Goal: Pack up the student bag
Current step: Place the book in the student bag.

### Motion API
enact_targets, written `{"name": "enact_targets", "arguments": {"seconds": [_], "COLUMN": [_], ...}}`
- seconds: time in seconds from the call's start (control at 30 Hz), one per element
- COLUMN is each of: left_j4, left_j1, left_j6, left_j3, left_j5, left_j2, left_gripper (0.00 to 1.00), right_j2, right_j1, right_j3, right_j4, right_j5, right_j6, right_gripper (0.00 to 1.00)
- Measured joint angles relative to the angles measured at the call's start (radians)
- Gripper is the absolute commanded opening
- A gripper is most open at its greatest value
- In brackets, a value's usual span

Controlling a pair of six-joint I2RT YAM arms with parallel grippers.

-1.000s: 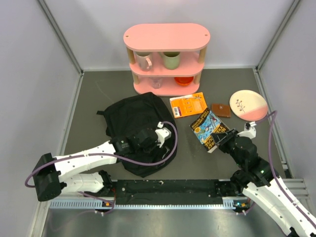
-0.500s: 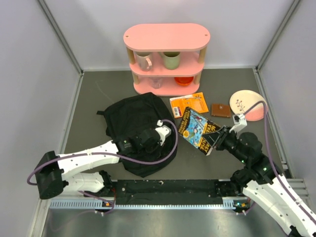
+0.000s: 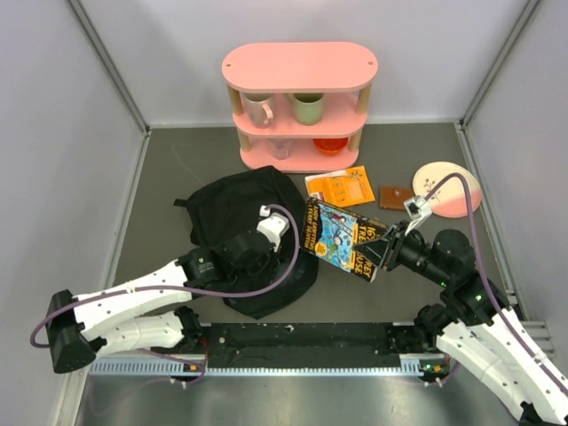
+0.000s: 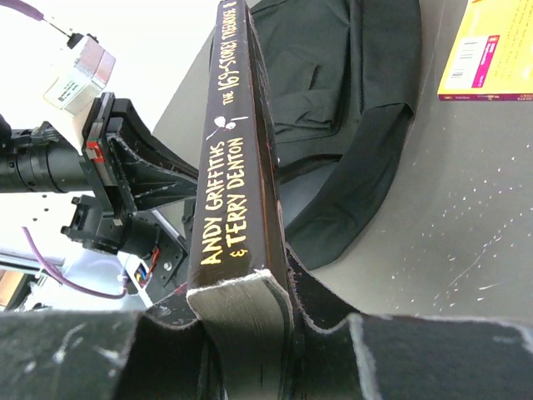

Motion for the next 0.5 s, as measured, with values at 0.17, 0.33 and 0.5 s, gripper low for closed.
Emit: {"name": "enact_targets", "arguments": {"seconds": [0.17, 0.33, 0.5], "left_j4": [-0.001, -0.002, 0.014], "left_j1": [0.0, 0.0, 0.0], "left_j6": [-0.024, -0.05, -0.046], "left_j3": [-0.019, -0.026, -0.032], "left_j5": [-0.053, -0.089, -0.131], "left_j2": [-0.047, -0.067, -0.135], "left_gripper": [0.0, 0.0, 0.0], "right_j2": [-0.02, -0.061, -0.102], "right_j1": [-0.003, -0.003, -0.003], "right_j3": [0.0, 0.0, 0.006], "right_j4": [0.0, -0.003, -0.078], "right_j5": [0.006, 0.071, 0.248], "right_j6": [0.0, 0.002, 0.056], "right_gripper": [0.0, 0.0, 0.0]}}
